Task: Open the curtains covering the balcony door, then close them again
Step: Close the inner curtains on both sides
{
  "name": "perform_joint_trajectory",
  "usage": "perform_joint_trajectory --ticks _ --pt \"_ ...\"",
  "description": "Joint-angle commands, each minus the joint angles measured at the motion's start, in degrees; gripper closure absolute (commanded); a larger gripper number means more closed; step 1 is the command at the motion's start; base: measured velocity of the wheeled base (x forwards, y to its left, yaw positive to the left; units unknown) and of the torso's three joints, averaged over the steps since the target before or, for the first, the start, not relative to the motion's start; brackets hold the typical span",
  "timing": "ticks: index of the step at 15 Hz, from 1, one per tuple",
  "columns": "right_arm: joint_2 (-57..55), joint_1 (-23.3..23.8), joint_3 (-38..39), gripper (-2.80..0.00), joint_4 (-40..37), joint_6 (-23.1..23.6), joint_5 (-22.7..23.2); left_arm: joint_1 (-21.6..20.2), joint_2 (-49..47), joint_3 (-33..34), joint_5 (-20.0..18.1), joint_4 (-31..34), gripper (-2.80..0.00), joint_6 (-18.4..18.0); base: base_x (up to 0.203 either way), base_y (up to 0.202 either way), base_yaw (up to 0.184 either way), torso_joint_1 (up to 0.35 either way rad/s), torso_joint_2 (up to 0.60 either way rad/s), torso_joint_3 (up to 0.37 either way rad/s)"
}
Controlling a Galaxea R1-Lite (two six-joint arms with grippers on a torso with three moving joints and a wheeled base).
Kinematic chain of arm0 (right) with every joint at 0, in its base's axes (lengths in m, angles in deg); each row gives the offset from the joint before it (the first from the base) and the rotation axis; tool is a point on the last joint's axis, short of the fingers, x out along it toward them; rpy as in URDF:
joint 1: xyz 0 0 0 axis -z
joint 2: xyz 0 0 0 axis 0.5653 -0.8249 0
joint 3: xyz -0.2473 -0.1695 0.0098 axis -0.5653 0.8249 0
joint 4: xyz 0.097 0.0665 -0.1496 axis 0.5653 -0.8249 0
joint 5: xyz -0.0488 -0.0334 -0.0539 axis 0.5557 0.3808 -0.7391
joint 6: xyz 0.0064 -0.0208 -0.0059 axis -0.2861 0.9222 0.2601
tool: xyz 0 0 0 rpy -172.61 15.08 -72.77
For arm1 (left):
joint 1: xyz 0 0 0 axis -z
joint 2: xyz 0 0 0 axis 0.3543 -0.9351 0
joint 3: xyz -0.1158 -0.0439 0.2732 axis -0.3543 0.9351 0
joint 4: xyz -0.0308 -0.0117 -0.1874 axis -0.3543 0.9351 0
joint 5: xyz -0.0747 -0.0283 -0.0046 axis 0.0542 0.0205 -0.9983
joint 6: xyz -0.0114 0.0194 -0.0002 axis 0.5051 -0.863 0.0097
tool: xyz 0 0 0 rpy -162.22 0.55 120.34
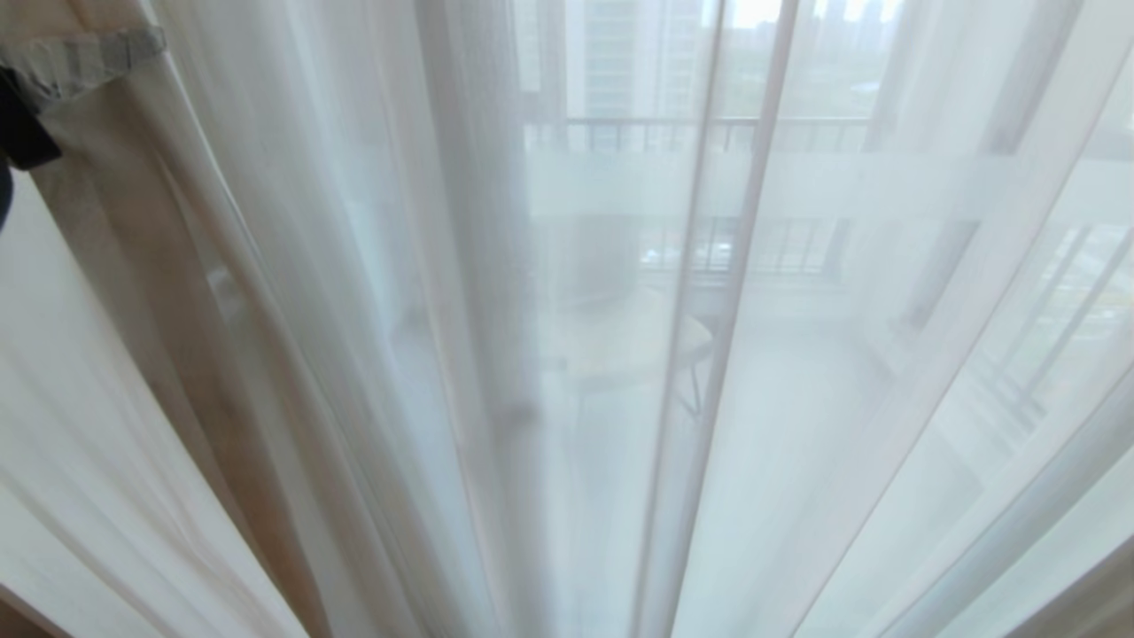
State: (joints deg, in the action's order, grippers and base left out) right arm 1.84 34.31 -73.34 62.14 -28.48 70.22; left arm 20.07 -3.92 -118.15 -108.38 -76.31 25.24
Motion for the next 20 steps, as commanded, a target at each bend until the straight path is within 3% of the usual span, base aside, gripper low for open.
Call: perform_joint_trajectory --ticks 1,13,20 --pt "0.02 0.02 0.00 0.00 -0.05 0.04 0.05 -0.02 -0.43 -0.05 -0.15 -0.15 0.00 0.04 0.000 -0.193 0.002 0.000 0.00 0.000" --pt "0.02 0.02 0.00 0.00 -0.01 0.04 0.05 -0.11 -2.01 0.12 -0.15 -0.15 0.00 0.04 0.000 -0.187 -0.001 0.002 0.00 0.003" --pt "0.02 -0.07 0.00 0.00 0.04 0.04 0.05 0.42 -1.92 -0.27 0.51 -0.24 0.00 0.13 0.000 -0.014 -0.001 -0.002 0.00 0.000"
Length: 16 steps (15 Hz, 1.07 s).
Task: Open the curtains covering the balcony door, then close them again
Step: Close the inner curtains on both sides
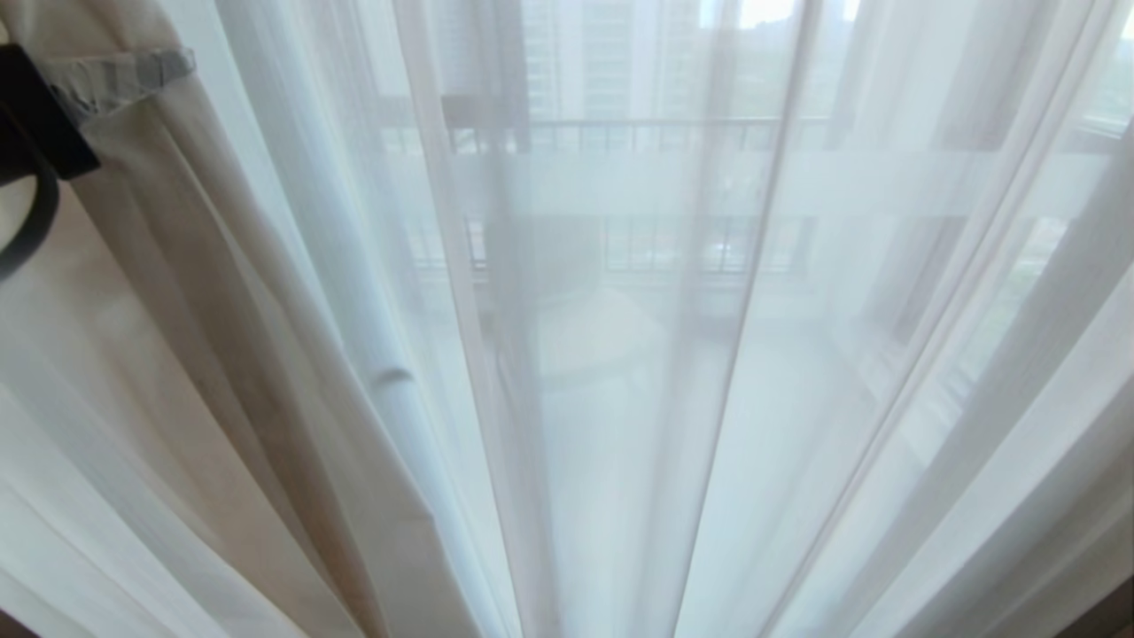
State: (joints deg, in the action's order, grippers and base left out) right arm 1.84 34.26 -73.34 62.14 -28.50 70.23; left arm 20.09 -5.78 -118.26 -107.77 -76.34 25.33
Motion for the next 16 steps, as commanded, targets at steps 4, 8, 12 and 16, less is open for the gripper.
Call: perform_joint_trajectory --ticks 4,8,12,16 --pt "0.02 0.00 0.00 0.00 0.01 0.05 0.05 4.75 -0.36 -1.71 -0.05 0.54 0.00 0.12 0.000 0.000 0.000 0.000 0.00 0.000" --pt "0.02 0.06 0.00 0.00 -0.02 0.05 0.05 13.55 -1.53 -4.55 0.15 2.94 0.00 0.13 0.000 0.000 0.000 0.000 0.00 0.000" --pt "0.02 -0.02 0.00 0.00 0.03 0.05 0.05 25.22 -5.23 -10.40 0.36 5.57 0.00 0.10 0.000 0.000 0.000 0.000 0.00 0.000" --pt "0.02 -0.02 0.00 0.00 -0.05 0.05 0.05 38.06 -11.43 -16.62 2.89 6.18 0.00 0.04 0.000 0.000 0.000 0.000 0.00 0.000"
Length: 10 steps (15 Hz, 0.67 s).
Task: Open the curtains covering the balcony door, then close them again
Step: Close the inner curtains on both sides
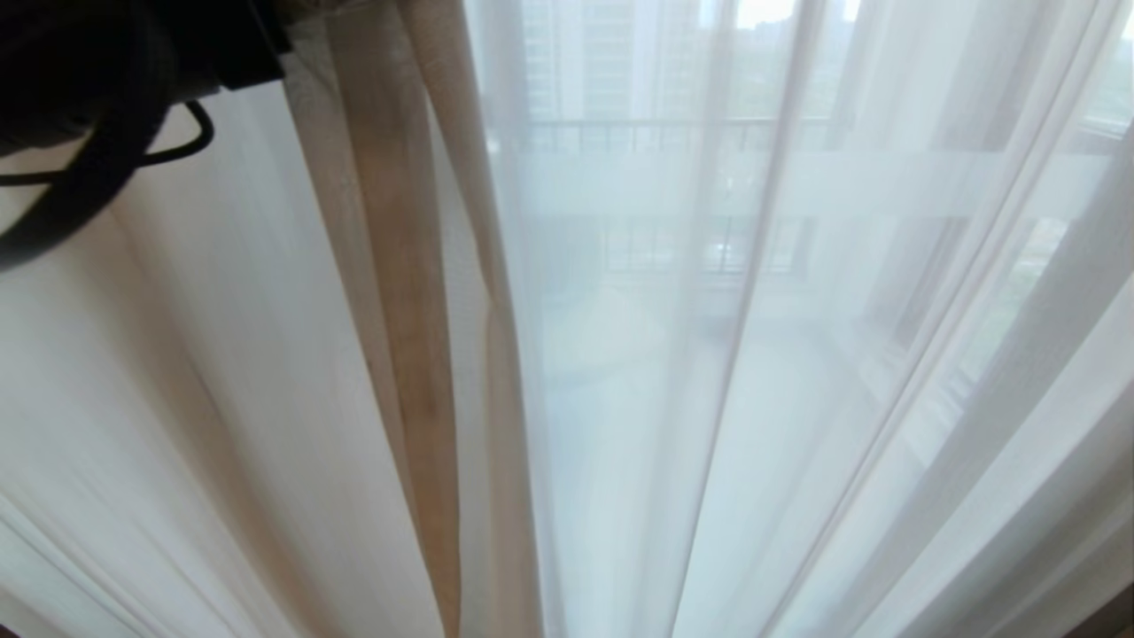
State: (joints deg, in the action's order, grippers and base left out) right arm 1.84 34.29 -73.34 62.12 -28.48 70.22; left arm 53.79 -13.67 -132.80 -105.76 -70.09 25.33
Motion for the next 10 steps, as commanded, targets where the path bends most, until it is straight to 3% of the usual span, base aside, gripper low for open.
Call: perform_joint_trajectory --ticks 1,3,10 --pt "0.02 -0.04 0.00 0.00 0.06 0.04 0.05 7.11 -4.88 -3.31 3.11 -0.05 0.00 0.04 0.000 0.000 0.000 0.000 0.00 0.000" --pt "0.02 0.02 0.00 0.00 0.05 0.04 0.05 9.50 -5.85 -3.87 5.47 -0.12 0.00 0.04 0.000 0.000 0.000 0.000 0.00 0.000" --pt "0.02 0.02 0.00 0.00 -0.02 0.04 0.05 9.32 -6.06 -3.24 5.58 -0.04 0.00 0.30 0.000 0.000 0.000 0.000 0.00 0.000"
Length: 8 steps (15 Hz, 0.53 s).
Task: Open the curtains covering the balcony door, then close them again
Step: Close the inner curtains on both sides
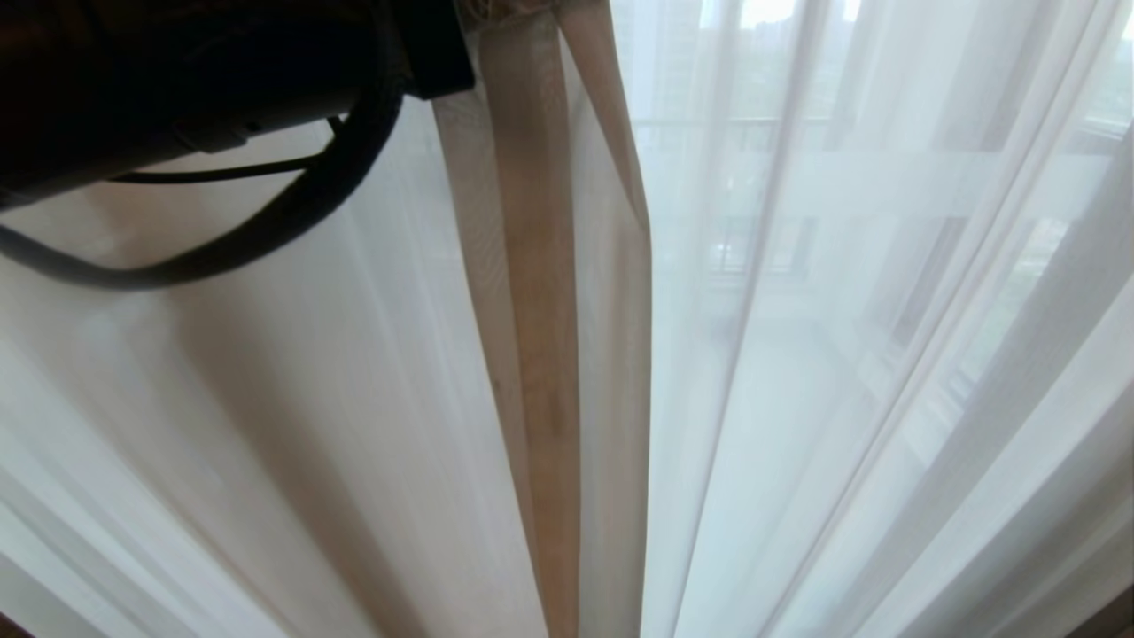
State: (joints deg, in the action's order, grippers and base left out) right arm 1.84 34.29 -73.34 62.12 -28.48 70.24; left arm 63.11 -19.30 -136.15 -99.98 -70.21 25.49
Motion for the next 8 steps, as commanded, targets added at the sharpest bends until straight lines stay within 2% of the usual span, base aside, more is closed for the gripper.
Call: perform_joint_trajectory --ticks 1,8 --pt "0.02 0.04 0.00 0.00 0.06 0.04 0.04 0.00 -0.95 0.10 -0.29 0.02 0.00 0.15 0.000 0.000 0.000 0.000 0.00 0.000" --pt "0.02 -0.02 0.00 0.00 0.07 0.04 0.04 2.29 -5.08 -0.70 -0.40 -0.61 0.00 1.49 0.000 0.000 0.000 0.000 0.00 0.000"
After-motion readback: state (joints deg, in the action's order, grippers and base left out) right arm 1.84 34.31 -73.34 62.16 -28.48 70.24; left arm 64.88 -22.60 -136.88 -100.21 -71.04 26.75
